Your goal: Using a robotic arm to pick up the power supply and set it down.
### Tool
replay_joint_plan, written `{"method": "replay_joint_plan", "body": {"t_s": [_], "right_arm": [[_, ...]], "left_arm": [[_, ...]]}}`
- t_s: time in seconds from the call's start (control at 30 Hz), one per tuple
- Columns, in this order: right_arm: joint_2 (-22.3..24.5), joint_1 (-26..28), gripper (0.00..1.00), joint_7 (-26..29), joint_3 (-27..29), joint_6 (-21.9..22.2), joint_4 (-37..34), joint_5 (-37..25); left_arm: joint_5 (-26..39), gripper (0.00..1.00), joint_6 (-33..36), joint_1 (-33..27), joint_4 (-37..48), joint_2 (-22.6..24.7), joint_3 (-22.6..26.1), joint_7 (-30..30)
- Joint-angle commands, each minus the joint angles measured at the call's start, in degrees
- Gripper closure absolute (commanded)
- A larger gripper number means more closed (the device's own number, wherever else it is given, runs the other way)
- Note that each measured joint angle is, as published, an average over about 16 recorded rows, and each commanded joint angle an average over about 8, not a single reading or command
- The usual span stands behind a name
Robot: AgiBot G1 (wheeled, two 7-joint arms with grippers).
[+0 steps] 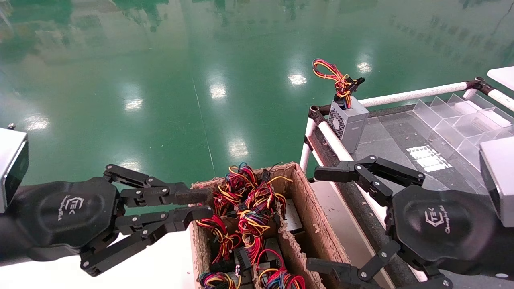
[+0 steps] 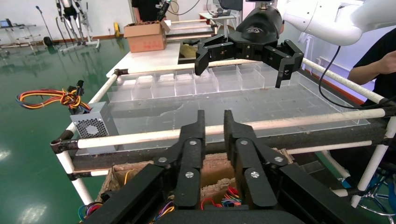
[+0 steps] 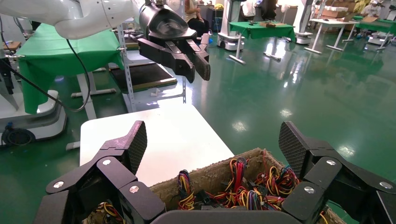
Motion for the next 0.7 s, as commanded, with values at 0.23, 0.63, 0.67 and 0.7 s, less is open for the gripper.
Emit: {"method": "replay_joint_plan", "body": {"t_s": [0.23,0.63,0.67,0.7], "right_arm": [[0.0,0.0,0.0,0.0,0.0,0.0,0.0,0.0],[0.0,0.0,0.0,0.0,0.0,-0.01,0.01,0.0],[0.0,-0.01,0.0,0.01,0.0,0.0,0.01,0.0],[0.01,-0.01,0.0,0.02,-0.01,0.02,-0.01,-0.02]], "left_arm": [[0.0,0.98,0.0,0.0,0.0,0.0,0.0,0.0],[0.0,0.0,0.0,0.0,0.0,0.0,0.0,0.0],[0.0,0.0,0.0,0.0,0.0,0.0,0.0,0.0],[0.0,0.0,0.0,0.0,0.0,0.0,0.0,0.0]]}}
